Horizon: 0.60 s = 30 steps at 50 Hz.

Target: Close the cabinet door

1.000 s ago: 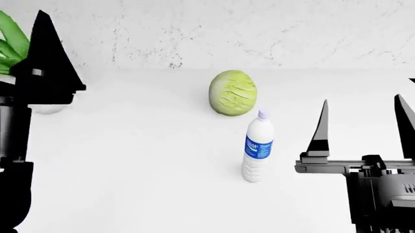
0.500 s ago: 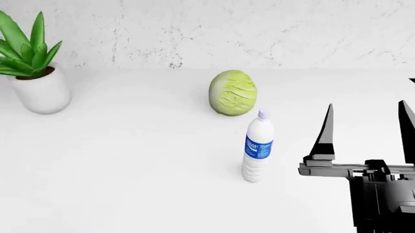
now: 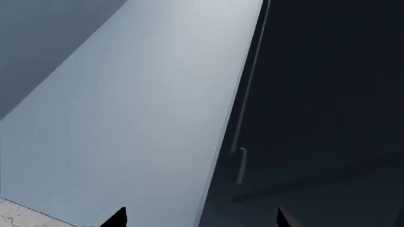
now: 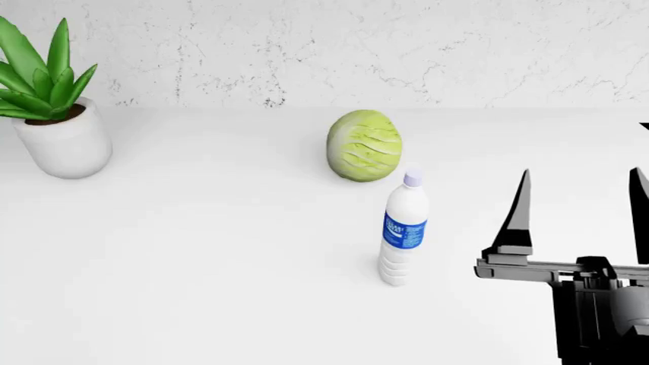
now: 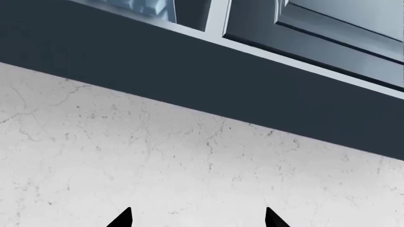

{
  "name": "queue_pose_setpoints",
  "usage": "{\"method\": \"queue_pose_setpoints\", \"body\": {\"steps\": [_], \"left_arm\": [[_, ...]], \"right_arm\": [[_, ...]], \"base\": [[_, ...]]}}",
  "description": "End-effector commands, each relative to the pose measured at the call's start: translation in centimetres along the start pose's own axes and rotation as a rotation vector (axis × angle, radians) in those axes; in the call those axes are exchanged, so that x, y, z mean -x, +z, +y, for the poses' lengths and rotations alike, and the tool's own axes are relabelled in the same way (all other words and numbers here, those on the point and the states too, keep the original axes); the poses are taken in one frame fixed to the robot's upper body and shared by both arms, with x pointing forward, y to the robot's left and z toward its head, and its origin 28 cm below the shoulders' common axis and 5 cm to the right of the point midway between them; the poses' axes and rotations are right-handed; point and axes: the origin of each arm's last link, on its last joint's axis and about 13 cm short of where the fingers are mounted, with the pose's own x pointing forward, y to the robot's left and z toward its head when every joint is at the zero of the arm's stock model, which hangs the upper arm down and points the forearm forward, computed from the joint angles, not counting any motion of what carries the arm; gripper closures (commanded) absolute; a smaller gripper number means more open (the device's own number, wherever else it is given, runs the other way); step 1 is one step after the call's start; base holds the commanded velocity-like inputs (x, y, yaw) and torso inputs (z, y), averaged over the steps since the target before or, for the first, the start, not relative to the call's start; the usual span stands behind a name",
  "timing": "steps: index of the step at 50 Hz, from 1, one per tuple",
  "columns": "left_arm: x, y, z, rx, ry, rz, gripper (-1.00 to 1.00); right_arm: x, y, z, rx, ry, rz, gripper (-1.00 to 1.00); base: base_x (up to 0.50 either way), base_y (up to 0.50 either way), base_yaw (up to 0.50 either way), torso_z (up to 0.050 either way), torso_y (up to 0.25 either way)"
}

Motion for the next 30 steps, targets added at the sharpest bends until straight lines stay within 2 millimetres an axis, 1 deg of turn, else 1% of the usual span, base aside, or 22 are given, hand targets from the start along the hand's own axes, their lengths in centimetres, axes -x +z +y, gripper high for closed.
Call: {"method": "queue_pose_setpoints", "body": {"steps": [1, 4, 6, 10, 12, 16, 23, 30], "left_arm": [[-2.9, 0.4, -0.7, 0.009, -0.026, -0.022, -1.0], [-3.8, 0.1, -1.3, -0.005, -0.056, -0.02, -1.0], [-4.8, -0.5, -2.1, -0.037, -0.099, -0.005, -1.0], [-7.0, -2.1, -4.1, -0.084, -0.186, 0.053, -1.0], [-8.0, -3.2, -5.6, -0.126, -0.254, 0.065, -1.0], [-9.3, -3.8, -7.4, -0.143, -0.324, 0.07, -1.0], [-10.9, -4.4, -9.5, -0.19, -0.4, 0.079, -1.0], [-11.3, -5.2, -10.1, -0.23, -0.434, 0.096, -1.0]], "right_arm": [[0.2, -0.5, -0.1, -0.005, -0.006, 0.011, -1.0], [0.2, -0.5, 0.0, -0.007, -0.005, 0.012, -1.0], [0.2, -0.7, 0.1, -0.007, -0.002, 0.016, -1.0], [0.2, -0.8, 0.3, -0.012, 0.006, 0.019, -1.0], [0.2, -0.9, 0.3, -0.013, 0.005, 0.022, -1.0], [0.3, -1.1, 0.3, -0.016, 0.004, 0.025, -1.0], [0.4, -1.2, 0.5, -0.021, 0.007, 0.027, -1.0], [0.5, -1.3, 0.5, -0.025, 0.007, 0.028, -1.0]], "base": [[0.0, 0.0, 0.0, 0.0, 0.0], [0.0, 0.0, 0.0, 0.0, 0.0], [0.0, 0.0, 0.0, 0.0, 0.0], [0.0, 0.0, 0.0, 0.0, 0.0], [0.0, 0.0, 0.0, 0.01, 0.0], [0.0, 0.0, 0.0, 0.008, 0.0], [0.0, 0.0, 0.0, 0.001, 0.0], [0.0, 0.0, 0.0, 0.002, 0.0]]}}
